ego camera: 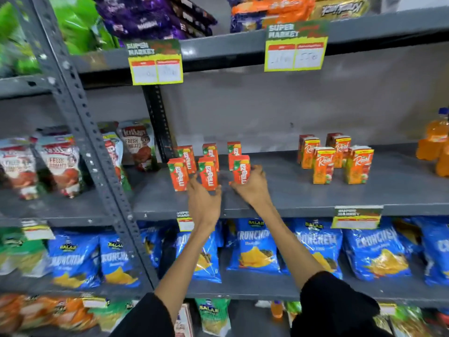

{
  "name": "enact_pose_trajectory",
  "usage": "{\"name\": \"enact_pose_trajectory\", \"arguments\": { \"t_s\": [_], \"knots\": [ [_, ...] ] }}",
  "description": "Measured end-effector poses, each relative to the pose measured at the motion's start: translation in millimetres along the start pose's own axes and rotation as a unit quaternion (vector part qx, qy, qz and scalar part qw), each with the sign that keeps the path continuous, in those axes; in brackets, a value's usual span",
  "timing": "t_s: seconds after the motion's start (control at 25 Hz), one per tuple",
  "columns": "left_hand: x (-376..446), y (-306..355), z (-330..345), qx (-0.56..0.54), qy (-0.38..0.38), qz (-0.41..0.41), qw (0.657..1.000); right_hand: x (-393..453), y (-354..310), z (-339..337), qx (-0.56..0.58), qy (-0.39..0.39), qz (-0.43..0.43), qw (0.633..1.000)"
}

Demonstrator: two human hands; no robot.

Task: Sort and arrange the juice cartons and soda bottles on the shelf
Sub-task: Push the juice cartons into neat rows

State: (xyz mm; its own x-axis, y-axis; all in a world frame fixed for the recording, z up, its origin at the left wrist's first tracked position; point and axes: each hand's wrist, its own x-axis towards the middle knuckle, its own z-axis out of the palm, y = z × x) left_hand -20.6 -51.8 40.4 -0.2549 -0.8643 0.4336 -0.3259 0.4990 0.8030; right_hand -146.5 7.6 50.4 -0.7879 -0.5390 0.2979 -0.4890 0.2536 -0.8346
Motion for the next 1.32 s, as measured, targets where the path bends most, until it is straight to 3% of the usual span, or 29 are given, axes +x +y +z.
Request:
{"name": "enact_pose_trajectory", "arguments": {
  "t_s": [0.2,0.68,0.88,1.04,1.16,1.32],
  "knots": [
    [23,-2,1,0.057,-0.024,-0.014,0.998,2,0,12,-0.034,0.048,0.024,0.998],
    [27,-13,-1,0.080,-0.017,0.029,0.996,-3,-9,29,-0.126,0.053,-0.006,0.991],
    [16,-11,-1,0.039,0.013,0.034,0.999,-5,-5,20,-0.074,0.026,-0.005,0.997],
    [-24,15,15,0.059,0.107,0.138,0.983,-16,18,-22,-0.032,0.060,-0.057,0.996],
    [-56,53,48,-0.002,0.067,0.191,0.979,-15,45,-81,-0.015,0.113,-0.075,0.991],
    [-90,113,109,-0.071,-0.035,0.126,0.989,-4,93,-169,0.005,0.187,-0.077,0.979]
  ]
}}
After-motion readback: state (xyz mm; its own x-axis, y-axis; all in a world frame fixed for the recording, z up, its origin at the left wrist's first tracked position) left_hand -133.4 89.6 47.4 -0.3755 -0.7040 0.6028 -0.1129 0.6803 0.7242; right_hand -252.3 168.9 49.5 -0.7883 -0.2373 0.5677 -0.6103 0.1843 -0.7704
